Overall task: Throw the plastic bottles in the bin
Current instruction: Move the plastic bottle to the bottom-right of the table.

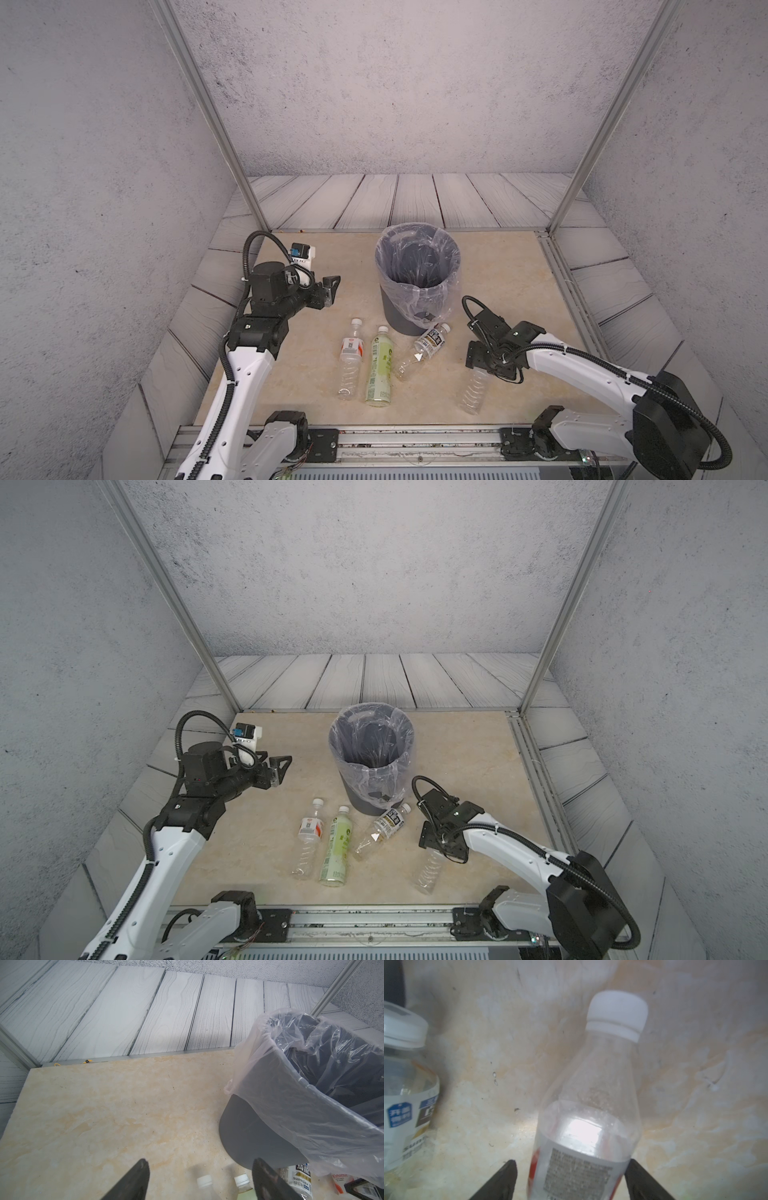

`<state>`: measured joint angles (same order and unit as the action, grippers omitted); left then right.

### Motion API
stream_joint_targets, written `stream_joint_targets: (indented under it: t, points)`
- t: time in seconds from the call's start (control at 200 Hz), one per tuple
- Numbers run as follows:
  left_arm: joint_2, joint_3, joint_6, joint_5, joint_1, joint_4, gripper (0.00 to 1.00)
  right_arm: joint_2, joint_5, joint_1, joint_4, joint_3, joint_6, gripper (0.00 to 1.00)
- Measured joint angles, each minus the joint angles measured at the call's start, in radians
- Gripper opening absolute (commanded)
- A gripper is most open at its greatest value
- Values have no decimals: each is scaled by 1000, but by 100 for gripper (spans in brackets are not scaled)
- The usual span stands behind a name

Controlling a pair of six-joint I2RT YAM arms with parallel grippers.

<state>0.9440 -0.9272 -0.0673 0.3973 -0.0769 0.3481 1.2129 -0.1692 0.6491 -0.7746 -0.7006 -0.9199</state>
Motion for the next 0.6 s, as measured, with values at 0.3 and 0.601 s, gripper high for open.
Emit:
stream_joint_targets:
  t: [0.3,0.601]
  points:
    - [0,0,0,0,0,0,80,-31,63,6,14,114,-20,82]
    - [0,0,0,-1,0,0,80,-34,40,6,36,116,-27,60]
